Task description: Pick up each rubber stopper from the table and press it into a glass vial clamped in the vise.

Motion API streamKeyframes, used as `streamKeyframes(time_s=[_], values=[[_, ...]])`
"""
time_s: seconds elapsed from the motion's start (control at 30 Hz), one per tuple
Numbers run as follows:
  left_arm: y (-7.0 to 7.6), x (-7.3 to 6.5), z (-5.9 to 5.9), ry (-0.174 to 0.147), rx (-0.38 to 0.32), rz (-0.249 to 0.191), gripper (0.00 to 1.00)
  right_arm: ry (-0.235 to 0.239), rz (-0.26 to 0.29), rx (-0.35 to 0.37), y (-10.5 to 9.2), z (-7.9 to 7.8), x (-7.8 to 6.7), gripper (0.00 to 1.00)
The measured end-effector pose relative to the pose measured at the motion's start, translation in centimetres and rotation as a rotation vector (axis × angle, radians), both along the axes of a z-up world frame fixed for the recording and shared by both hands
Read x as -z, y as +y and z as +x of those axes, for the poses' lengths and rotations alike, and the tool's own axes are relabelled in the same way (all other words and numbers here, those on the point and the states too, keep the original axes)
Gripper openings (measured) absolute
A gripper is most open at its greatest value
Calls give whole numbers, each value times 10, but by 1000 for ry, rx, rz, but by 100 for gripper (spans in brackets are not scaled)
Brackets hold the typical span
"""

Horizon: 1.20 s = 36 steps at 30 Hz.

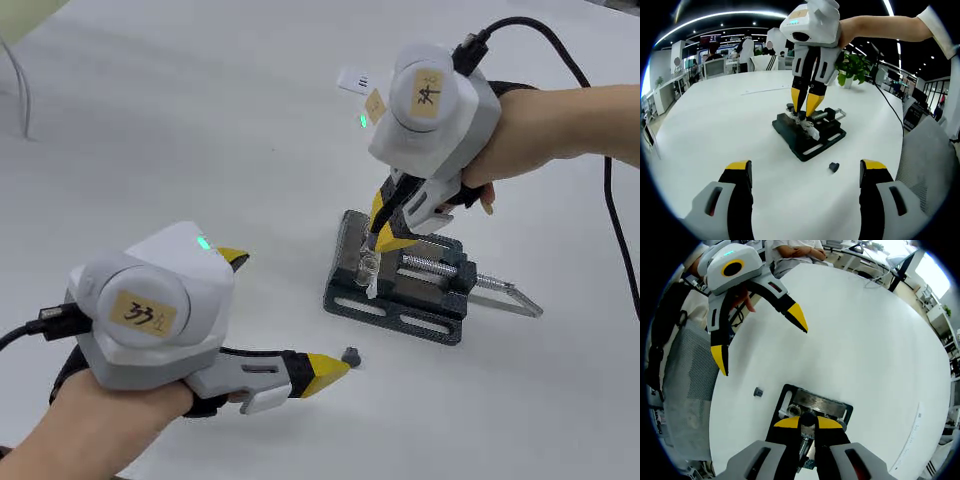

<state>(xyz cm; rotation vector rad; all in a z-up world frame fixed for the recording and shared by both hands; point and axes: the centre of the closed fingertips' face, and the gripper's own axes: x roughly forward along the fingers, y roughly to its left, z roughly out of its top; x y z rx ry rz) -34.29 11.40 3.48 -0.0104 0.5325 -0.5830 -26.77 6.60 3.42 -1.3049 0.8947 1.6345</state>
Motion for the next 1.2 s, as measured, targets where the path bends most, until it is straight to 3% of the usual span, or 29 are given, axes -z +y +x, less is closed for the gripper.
streamKeyframes(time_s=[0.07, 0.27, 0.37, 0.6, 0.97, 1.2], values=[[0, -1, 0, -1, -2, -1, 88, -4, 3, 4, 0, 1, 0, 4], [-1, 0, 0, -1, -5, -6, 88, 15, 15, 106, 0, 1, 0, 4], [-1, 1, -1, 1, -6, -7, 87, -5, 25, 7, 0, 0, 0, 4], [1, 2, -1, 3, -14, -11, 87, 4, 41, -52, -1, 1, 0, 5], [-1, 1, 0, 1, -14, -13, 87, 22, 32, -86, -1, 1, 0, 6], [-3, 2, -1, 3, -5, -14, 87, 4, 31, -84, -1, 3, 1, 7]])
